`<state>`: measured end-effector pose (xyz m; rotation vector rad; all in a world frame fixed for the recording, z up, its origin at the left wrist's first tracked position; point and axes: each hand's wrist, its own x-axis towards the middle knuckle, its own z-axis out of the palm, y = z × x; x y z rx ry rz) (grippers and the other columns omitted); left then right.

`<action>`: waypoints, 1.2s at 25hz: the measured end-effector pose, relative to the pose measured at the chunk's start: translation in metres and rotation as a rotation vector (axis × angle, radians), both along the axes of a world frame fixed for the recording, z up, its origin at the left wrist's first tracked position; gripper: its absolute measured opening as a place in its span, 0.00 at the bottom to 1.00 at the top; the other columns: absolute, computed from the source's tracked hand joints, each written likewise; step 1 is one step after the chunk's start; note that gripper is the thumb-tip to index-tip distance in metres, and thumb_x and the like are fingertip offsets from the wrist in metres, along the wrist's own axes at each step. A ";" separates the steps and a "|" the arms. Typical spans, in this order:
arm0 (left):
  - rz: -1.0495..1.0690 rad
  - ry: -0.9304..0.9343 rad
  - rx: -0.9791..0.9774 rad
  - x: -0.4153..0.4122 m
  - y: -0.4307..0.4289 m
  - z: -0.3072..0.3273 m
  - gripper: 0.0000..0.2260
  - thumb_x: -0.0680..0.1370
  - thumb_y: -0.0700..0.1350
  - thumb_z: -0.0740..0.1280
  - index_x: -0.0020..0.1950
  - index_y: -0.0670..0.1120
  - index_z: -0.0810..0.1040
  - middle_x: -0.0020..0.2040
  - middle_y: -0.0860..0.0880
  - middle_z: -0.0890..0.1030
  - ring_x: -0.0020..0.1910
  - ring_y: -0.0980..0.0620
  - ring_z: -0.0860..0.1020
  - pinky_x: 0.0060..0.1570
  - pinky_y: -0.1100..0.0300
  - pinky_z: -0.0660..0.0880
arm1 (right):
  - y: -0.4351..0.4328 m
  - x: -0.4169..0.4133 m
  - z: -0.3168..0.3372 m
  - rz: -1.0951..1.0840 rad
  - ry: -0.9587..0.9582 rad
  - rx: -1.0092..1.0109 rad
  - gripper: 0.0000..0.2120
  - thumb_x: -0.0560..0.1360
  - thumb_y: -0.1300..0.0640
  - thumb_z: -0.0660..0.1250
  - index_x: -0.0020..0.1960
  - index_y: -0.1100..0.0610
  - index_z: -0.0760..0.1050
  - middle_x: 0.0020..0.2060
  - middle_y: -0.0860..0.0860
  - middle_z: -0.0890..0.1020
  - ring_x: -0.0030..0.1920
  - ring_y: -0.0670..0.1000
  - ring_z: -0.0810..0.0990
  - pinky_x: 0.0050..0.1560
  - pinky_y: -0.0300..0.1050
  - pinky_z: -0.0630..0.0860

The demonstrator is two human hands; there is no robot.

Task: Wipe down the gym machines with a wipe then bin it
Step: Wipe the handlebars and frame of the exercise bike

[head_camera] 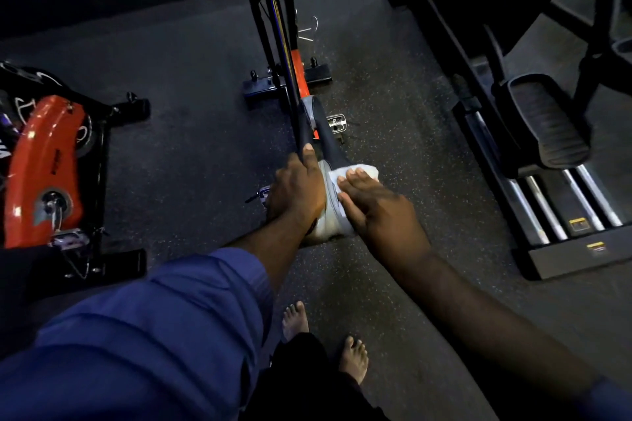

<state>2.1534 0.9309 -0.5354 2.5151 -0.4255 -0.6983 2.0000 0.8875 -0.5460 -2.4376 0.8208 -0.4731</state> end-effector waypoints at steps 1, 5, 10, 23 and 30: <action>-0.003 0.004 -0.003 0.000 0.000 0.001 0.29 0.85 0.66 0.44 0.68 0.50 0.75 0.67 0.38 0.77 0.64 0.35 0.77 0.64 0.41 0.72 | -0.005 0.005 0.002 0.009 0.015 0.033 0.16 0.83 0.55 0.67 0.69 0.58 0.80 0.68 0.57 0.80 0.72 0.53 0.75 0.75 0.45 0.68; -0.006 0.010 -0.009 0.001 0.000 0.000 0.29 0.85 0.66 0.44 0.68 0.50 0.75 0.66 0.38 0.78 0.63 0.35 0.77 0.64 0.42 0.72 | 0.001 -0.007 -0.001 0.058 0.030 0.007 0.18 0.82 0.52 0.65 0.69 0.56 0.80 0.68 0.56 0.80 0.73 0.51 0.75 0.73 0.42 0.67; -0.008 0.008 -0.013 0.001 -0.001 0.001 0.28 0.85 0.65 0.45 0.68 0.49 0.75 0.67 0.37 0.78 0.64 0.35 0.77 0.64 0.42 0.72 | -0.023 0.017 0.006 0.059 0.038 0.110 0.18 0.83 0.52 0.65 0.71 0.55 0.79 0.70 0.56 0.78 0.73 0.51 0.74 0.73 0.49 0.72; 0.013 0.002 -0.011 0.002 0.000 0.000 0.29 0.85 0.66 0.45 0.70 0.51 0.75 0.67 0.39 0.79 0.65 0.35 0.77 0.64 0.42 0.70 | -0.033 0.037 0.000 0.118 0.081 0.036 0.19 0.84 0.51 0.62 0.73 0.54 0.77 0.73 0.55 0.76 0.73 0.53 0.75 0.68 0.55 0.76; 0.016 0.027 -0.025 0.002 0.000 0.001 0.28 0.85 0.66 0.45 0.71 0.51 0.74 0.67 0.39 0.78 0.66 0.35 0.77 0.63 0.43 0.70 | -0.030 0.043 -0.001 0.044 -0.004 0.115 0.19 0.85 0.53 0.64 0.74 0.54 0.75 0.75 0.53 0.74 0.75 0.49 0.71 0.74 0.35 0.61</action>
